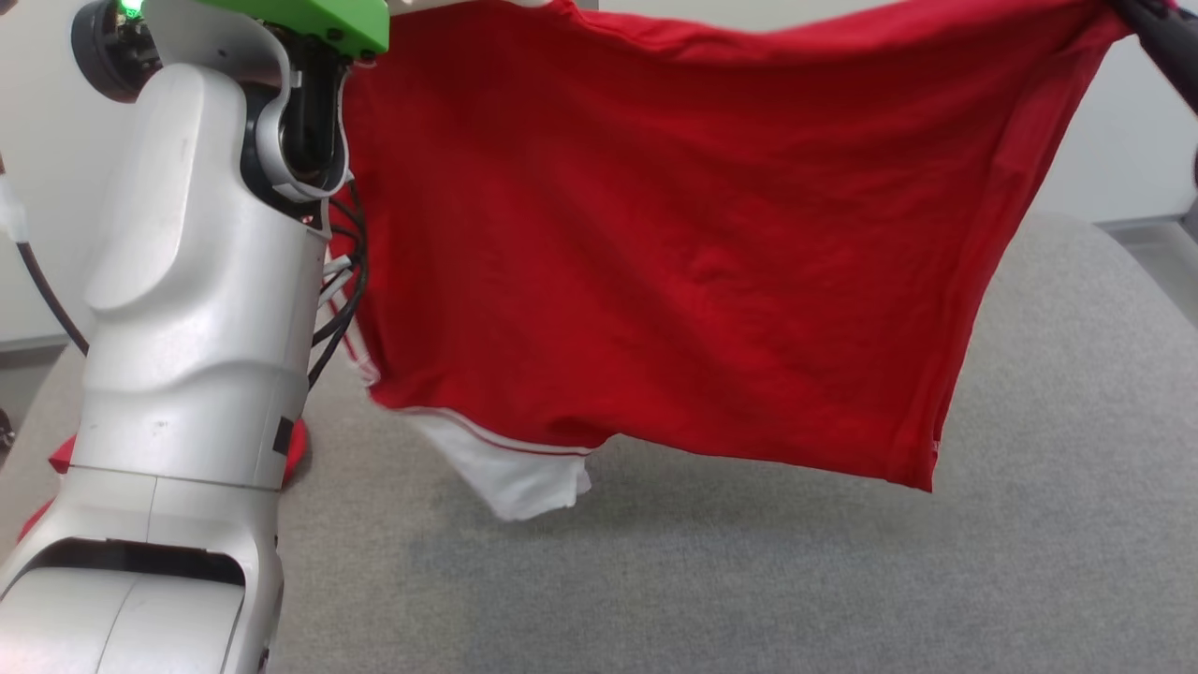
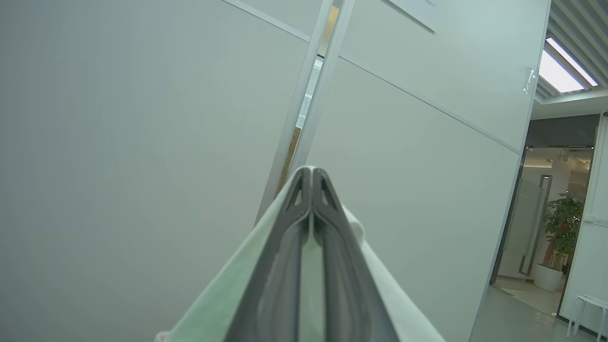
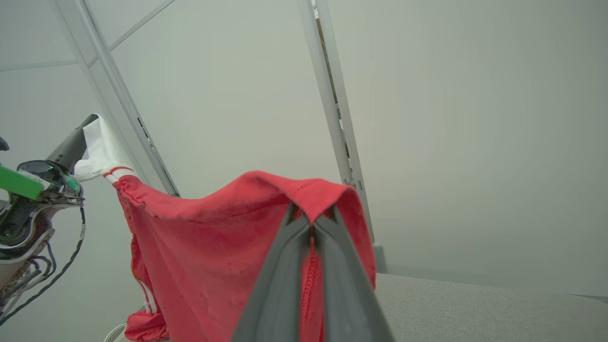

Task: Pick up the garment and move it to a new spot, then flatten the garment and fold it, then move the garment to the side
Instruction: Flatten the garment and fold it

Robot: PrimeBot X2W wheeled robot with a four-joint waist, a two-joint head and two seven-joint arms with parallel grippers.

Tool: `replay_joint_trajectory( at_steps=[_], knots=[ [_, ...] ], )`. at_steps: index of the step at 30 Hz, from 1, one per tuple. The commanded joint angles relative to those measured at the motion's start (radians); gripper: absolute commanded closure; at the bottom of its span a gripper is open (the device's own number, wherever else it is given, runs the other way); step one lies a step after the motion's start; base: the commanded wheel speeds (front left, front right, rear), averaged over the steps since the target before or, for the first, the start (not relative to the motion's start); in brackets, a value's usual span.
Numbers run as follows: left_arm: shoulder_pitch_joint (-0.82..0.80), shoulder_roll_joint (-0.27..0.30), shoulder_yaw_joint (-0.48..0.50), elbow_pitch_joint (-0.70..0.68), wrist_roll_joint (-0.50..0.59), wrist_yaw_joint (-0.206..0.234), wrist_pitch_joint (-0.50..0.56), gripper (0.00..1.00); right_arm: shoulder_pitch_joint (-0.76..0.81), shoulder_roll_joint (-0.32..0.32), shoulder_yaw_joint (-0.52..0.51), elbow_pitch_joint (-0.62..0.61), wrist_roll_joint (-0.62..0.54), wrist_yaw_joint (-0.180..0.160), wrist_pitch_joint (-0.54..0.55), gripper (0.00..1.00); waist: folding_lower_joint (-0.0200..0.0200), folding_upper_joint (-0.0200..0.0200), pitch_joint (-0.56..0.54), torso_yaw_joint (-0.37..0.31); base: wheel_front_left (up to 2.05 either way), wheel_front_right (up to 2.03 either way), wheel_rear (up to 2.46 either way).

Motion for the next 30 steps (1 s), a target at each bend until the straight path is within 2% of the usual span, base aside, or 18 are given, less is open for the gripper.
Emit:
replay_joint_trajectory(
  at_steps=[1,3,7,12,17,21,24,27,30],
  knots=[
    [-0.002,0.010,-0.004,0.015,-0.002,0.002,0.018,1.00,-0.022,0.004,0.016,0.007,-0.027,0.000,0.006,1.00,0.0000,0.0000,0.061,-0.032,0.00,0.00,0.00],
    [-0.036,0.019,-0.014,0.033,0.005,0.006,0.050,1.00,-0.059,-0.003,0.049,0.015,-0.070,0.000,0.005,1.00,0.0000,0.0000,0.114,-0.047,0.00,0.00,0.00],
    [-0.120,0.052,-0.018,0.085,0.025,0.026,0.085,1.00,-0.186,-0.012,0.168,0.060,-0.189,0.000,-0.071,1.00,0.0000,0.0000,0.266,-0.085,0.00,0.00,0.00],
    [-0.323,0.083,-0.015,0.182,0.060,0.053,0.063,1.00,-0.446,0.011,0.316,0.241,-0.303,0.000,-0.275,1.00,0.0000,0.0000,0.456,-0.118,0.00,0.00,0.00],
    [-0.522,0.071,0.001,0.291,0.081,0.072,-0.054,1.00,-0.694,0.032,0.417,0.484,-0.400,-0.001,-0.520,1.00,0.0000,0.0000,0.549,-0.114,0.00,0.00,0.00],
    [-0.632,0.048,0.030,0.366,0.065,0.075,-0.132,1.00,-0.829,0.066,0.445,0.678,-0.424,-0.001,-0.717,1.00,0.0000,0.0000,0.581,-0.105,0.00,0.00,0.00],
    [-0.663,0.033,0.056,0.382,0.055,0.066,-0.151,1.00,-0.872,0.094,0.458,0.766,-0.396,-0.001,-0.816,1.00,0.0000,0.0000,0.603,-0.096,0.00,0.00,0.00],
    [-0.643,0.029,0.091,0.336,0.072,0.049,-0.154,1.00,-0.852,0.108,0.490,0.792,-0.349,-0.001,-0.854,1.00,0.0000,0.0000,0.622,-0.091,0.00,0.00,0.00],
    [-0.569,0.014,0.132,0.275,0.094,0.010,-0.153,1.00,-0.798,0.100,0.524,0.804,-0.304,-0.001,-0.865,1.00,0.0000,0.0000,0.641,-0.083,0.00,0.00,0.00]
  ],
)
